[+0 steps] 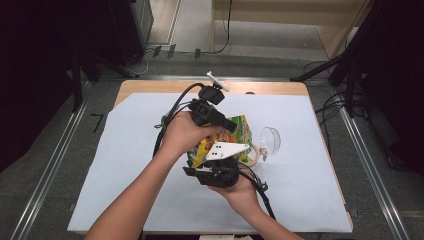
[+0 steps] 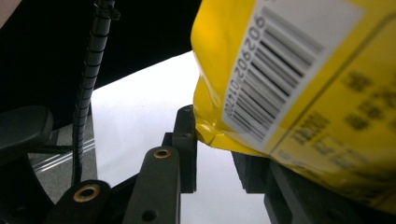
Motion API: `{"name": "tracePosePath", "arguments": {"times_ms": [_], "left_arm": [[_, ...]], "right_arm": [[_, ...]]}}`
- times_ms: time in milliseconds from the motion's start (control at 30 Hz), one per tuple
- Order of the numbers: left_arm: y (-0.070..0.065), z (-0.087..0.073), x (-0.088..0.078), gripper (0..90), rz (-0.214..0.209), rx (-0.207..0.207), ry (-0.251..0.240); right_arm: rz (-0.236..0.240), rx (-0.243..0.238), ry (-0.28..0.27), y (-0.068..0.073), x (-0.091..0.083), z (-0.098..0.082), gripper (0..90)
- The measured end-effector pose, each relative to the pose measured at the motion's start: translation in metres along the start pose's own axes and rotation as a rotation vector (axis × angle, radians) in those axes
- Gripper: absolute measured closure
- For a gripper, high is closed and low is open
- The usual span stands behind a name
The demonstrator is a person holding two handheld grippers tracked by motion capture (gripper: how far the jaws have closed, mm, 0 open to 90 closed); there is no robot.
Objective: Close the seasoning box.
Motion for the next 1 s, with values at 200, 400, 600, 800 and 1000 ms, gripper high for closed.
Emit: {"name": "tracePosePath", "arguments": {"times_ms": [200, 400, 600, 800, 1000], "left_arm": [[0.0002, 0.0001, -0.0010, 83.2, 0.001, -0.002, -0.004], [0.0004, 0.0002, 0.0006, 83.4, -0.004, -0.008, -0.010], [0.0005, 0.0009, 0.0008, 83.3, -0.005, -0.010, -0.006], [0.0013, 0.0014, 0.0005, 83.2, -0.010, -0.011, -0.006], [0.0016, 0.0009, 0.0010, 83.1, -0.006, -0.009, -0.002]], "right_arm": [[-0.010, -0.016, 0.006, -0.0005, -0.0001, 0.0008, 73.3], [-0.005, -0.015, 0.016, -0.0020, 0.0010, -0.0008, 73.6], [-0.002, -0.004, 0.015, -0.0023, 0.0004, -0.0005, 73.6], [-0.001, 0.001, 0.012, -0.0013, -0.0006, 0.0005, 73.5], [0.007, 0.002, 0.016, -0.0010, 0.0001, 0.0007, 73.4]]}}
Point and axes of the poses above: each handheld gripper's, and its own axes: x roughly forward along the jaws, z roughly out of its top, y roughly to its left, the point moved 4 cm from there along x, roughly forward along the jaws, and after that the axes turned 6 degrees about y, right-handed, at the moved point
